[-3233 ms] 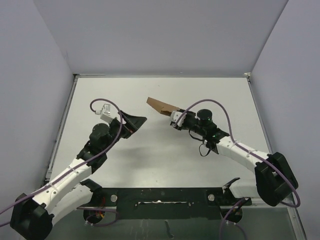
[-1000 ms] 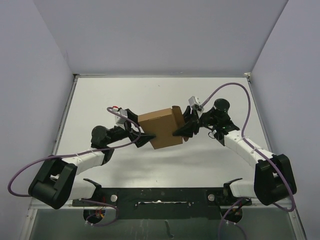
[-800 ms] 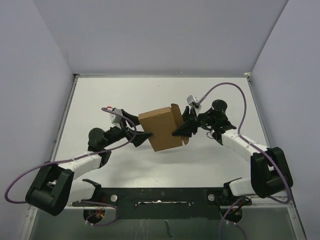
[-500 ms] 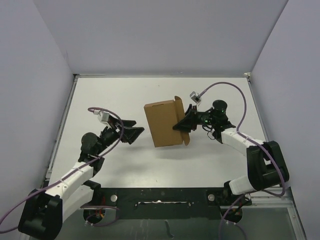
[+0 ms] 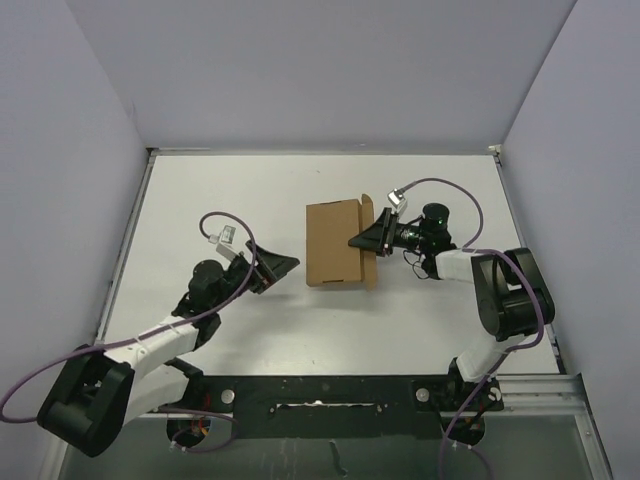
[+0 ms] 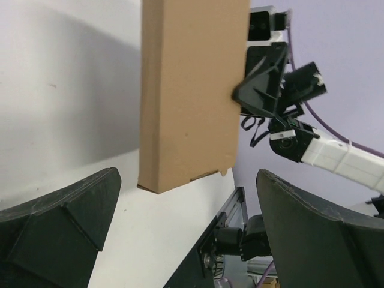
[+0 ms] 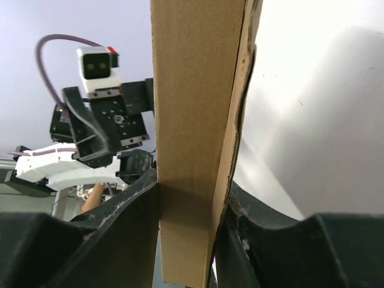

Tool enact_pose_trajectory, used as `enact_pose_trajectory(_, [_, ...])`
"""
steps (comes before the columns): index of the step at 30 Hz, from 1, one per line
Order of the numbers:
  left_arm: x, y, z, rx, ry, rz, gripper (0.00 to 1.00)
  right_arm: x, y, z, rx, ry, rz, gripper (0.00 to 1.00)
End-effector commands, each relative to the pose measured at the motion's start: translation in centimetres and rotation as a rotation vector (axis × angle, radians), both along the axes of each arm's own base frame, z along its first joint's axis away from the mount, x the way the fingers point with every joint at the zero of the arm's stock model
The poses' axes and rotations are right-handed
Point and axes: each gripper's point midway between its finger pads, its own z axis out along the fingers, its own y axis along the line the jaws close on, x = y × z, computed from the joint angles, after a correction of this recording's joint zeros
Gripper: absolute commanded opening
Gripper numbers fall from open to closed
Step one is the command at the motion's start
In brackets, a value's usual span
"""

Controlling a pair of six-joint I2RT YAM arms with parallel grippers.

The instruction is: Fold the paper box

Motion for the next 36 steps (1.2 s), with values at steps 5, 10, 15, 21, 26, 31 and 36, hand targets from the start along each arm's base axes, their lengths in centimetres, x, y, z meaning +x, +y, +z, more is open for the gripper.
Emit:
enact_pose_trajectory(5, [3.2, -1.2, -1.5, -0.035, 0.135, 0.105, 0.98, 1.3, 0.3, 2.9, 0.078, 0.011, -0.023, 0.23])
enact_pose_trajectory(10, [4.5, -2.4, -1.0, -0.096, 0.095, 0.089, 0.97, 1.4, 0.5, 2.8, 0.094, 0.042, -0.016, 0.23])
enact_pose_trajectory(15, [5.3, -2.6, -0.2, -0.143, 0.046, 0.105, 0.96, 1.4, 0.7, 2.5, 0.1, 0.06, -0.002, 0.23])
enact_pose_trajectory(21, [5.6, -3.8, -0.2, -0.201, 0.052, 0.067, 0.92, 1.3, 1.3, 2.4, 0.119, 0.08, 0.019, 0.23])
enact_pose_trajectory(26, [5.9, -4.3, 0.2, -0.282, 0.061, 0.057, 0.9, 1.0, 1.8, 2.9, 0.137, 0.074, 0.041, 0.23])
enact_pose_trajectory(31, [5.9, -5.0, 1.4, -0.355, 0.042, 0.03, 0.87, 0.8, 2.0, 2.6, 0.131, 0.083, 0.05, 0.23])
enact_pose_trajectory(36, [5.6, -5.2, 1.6, -0.374, 0.045, 0.025, 0.75, 0.8, 2.0, 2.5, 0.129, 0.088, 0.053, 0.24])
